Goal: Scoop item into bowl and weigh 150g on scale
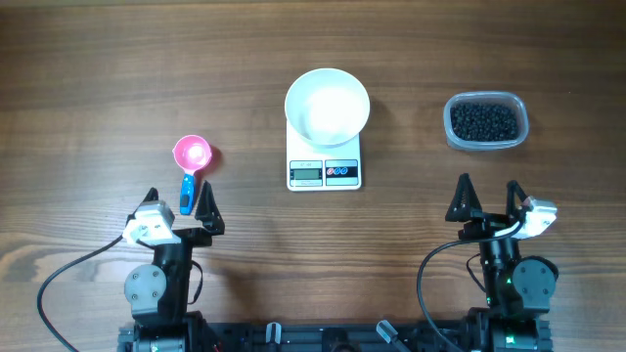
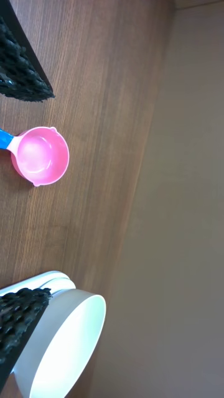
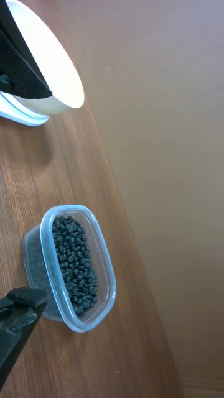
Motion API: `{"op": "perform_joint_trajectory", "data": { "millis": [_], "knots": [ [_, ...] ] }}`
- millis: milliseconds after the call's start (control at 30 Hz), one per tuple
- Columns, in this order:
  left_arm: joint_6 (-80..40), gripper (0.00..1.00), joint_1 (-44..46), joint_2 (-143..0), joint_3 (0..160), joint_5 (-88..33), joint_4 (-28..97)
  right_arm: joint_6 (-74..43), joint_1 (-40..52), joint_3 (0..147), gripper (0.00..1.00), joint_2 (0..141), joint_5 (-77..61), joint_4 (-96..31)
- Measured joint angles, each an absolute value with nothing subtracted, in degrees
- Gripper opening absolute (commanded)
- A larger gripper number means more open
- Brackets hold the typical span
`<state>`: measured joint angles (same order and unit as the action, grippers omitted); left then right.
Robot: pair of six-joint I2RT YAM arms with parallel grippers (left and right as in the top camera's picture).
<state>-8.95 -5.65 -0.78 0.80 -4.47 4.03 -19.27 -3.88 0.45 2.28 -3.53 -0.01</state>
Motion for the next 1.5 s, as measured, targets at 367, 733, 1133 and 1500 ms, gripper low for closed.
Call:
{"op": "perform_joint_trajectory", "data": {
  "millis": [367, 733, 1133, 1500],
  "knots": [
    [-9.0, 1.0, -5.7, -0.8, 0.8, -4.5, 4.1, -21.9, -3.9, 0.4, 1.0, 2.3, -3.5, 0.0],
    [-9.0, 1.0, -5.7, -0.8, 0.8, -6.7, 2.5, -31.3, -3.9, 0.4, 1.0, 2.3, -3.8, 0.0],
    [-13.2, 1.0, -5.7, -0.8, 0.7, -7.6, -2.2, -23.5, -3.9, 2.7, 1.0, 12.1, -9.1, 0.4],
    [-13.5, 1.0, -5.7, -17.8, 13.9, -9.0, -2.0, -20.3, -3.9, 28.5, 1.0, 36.0, -12.3, -11.0]
  ]
}}
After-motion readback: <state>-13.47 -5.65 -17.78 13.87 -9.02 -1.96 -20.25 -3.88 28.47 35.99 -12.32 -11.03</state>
